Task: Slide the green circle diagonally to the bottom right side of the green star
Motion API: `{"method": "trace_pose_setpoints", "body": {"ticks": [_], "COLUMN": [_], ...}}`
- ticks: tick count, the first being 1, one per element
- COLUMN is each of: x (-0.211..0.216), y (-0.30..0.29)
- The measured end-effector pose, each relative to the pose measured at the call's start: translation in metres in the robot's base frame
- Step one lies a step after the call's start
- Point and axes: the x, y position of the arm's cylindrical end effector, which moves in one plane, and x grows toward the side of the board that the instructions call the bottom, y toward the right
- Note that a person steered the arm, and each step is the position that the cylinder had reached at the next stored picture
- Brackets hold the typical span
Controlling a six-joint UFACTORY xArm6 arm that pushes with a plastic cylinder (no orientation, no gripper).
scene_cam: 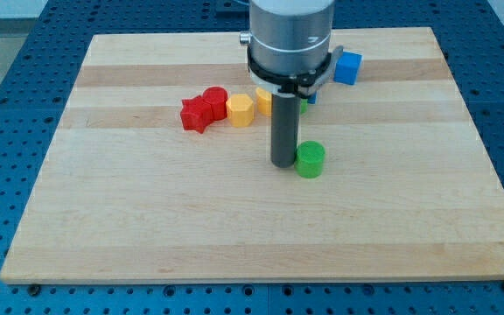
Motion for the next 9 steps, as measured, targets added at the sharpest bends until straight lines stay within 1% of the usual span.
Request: {"method": "trace_pose_setpoints", "body": {"ticks": [1, 2, 3, 4, 5, 6, 7, 8, 9], "x": [0.005, -0.035, -0.063, -0.023, 0.073, 0.098, 0.052, 0.052, 0.033], "y": [0.019, 0.046, 0.047, 0.028, 0.027, 0.074, 0.104, 0.087, 0.064]}}
